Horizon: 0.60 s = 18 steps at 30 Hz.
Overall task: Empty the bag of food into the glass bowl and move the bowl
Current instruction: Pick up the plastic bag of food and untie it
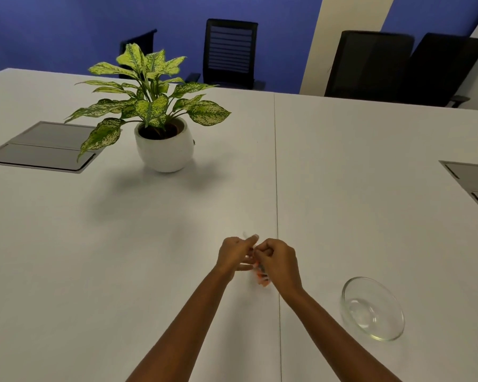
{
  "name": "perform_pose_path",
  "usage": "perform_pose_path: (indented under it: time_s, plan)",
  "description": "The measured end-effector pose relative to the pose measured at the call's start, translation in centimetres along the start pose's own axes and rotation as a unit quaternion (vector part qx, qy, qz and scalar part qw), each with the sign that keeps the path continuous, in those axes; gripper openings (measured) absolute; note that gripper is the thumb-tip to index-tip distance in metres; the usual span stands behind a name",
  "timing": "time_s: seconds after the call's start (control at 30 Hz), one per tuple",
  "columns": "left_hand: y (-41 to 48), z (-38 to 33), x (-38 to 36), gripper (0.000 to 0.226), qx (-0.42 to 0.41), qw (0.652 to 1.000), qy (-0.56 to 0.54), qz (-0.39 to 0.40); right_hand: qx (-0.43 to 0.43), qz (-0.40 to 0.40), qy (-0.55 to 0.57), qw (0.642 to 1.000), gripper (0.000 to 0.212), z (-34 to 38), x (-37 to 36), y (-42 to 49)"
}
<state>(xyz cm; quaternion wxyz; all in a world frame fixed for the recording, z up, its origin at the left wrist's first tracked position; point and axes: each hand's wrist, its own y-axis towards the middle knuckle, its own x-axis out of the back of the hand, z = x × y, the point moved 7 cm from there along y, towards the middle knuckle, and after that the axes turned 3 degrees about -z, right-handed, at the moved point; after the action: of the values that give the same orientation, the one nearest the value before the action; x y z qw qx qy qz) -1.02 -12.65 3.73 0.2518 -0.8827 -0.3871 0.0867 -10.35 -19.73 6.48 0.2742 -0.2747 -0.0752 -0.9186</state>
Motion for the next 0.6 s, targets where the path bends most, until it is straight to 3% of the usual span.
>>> perform_pose_path:
  time_s: [0.27,0.37,0.47,0.6]
  plan:
    - [0.5,0.6,0.5,0.023,0.008,0.998,0.008,-0.061,0.041,0.049,-0.036,0.997,0.015,-0.5,-0.8,-0.4]
    - [0.2,1.2,0.7,0.028,-0.018,0.997,0.003,-0.074,0.010,0.090,0.005,0.996,0.019,-1.2,-1.1,0.0]
    - [-0.1,1.0,0.4,0.014,-0.058,0.994,0.018,-0.086,-0.048,0.072,0.048,0.995,0.025,-2.2,-0.8,0.6]
    - [-0.5,0.4,0.0,0.019,-0.095,0.991,0.030,-0.085,-0.081,0.071,0.076,0.991,0.025,-2.7,-1.1,0.9]
